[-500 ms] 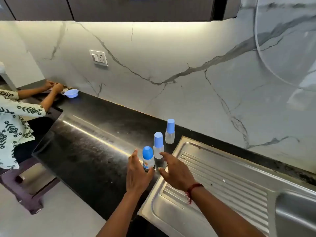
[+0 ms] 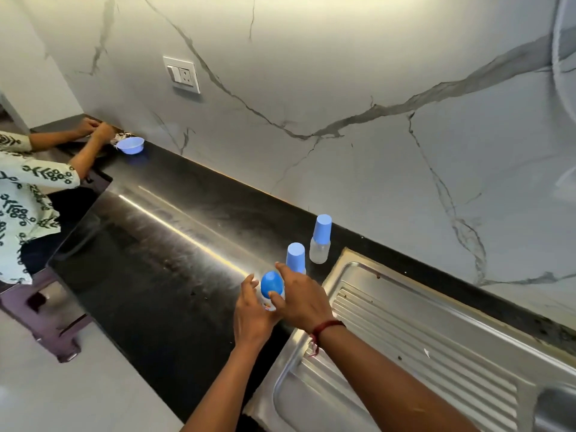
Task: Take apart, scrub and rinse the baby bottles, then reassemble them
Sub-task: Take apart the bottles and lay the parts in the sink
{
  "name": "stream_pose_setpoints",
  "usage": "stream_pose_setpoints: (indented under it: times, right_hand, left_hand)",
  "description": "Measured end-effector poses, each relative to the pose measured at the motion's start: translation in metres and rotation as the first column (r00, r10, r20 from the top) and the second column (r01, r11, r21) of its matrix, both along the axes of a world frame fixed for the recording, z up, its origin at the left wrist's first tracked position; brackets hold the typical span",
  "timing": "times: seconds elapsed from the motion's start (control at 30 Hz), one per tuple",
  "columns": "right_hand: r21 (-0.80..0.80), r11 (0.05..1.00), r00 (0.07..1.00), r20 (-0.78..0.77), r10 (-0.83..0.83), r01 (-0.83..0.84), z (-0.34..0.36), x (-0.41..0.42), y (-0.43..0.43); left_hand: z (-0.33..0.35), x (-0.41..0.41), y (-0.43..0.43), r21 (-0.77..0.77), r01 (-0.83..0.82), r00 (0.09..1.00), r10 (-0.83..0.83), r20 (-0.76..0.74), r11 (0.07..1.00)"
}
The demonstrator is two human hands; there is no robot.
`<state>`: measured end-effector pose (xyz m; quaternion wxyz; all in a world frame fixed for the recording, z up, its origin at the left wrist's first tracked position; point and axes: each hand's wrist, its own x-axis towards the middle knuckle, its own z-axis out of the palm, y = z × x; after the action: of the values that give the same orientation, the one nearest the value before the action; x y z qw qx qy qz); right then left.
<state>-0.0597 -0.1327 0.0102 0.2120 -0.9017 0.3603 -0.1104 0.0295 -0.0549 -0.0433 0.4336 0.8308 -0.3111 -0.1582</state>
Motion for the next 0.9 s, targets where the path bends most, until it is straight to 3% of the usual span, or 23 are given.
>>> stream_pose_setpoints:
  times: [0.23, 0.53, 0.73, 0.9]
  right_hand:
    - [-0.006, 1.000, 1.000, -0.014, -0.009, 0.009, -0.009, 0.007, 0.001]
    - [0.024, 0.997, 0.993, 0.089, -0.071, 0.069, -0.020, -0.004, 0.005]
    - [0.194, 0.977, 0.957, 0.255, -0.135, 0.086, -0.021, -0.049, 0.015]
    - [0.409, 0.896, 0.864, 0.372, -0.339, 0.176, -0.011, -0.098, 0.027]
  left_hand:
    - [-0.013, 0.003, 0.002, -0.029, -0.006, 0.998, 0.005, -0.055, 1.000]
    - [-0.011, -0.004, 0.012, -0.044, 0.087, 0.996, -0.086, 0.034, 0.995]
    - [-0.002, -0.040, 0.027, -0.138, 0.162, 0.984, -0.149, 0.102, 0.977]
    - [0.002, -0.081, 0.028, -0.183, 0.223, 0.972, -0.203, 0.122, 0.957]
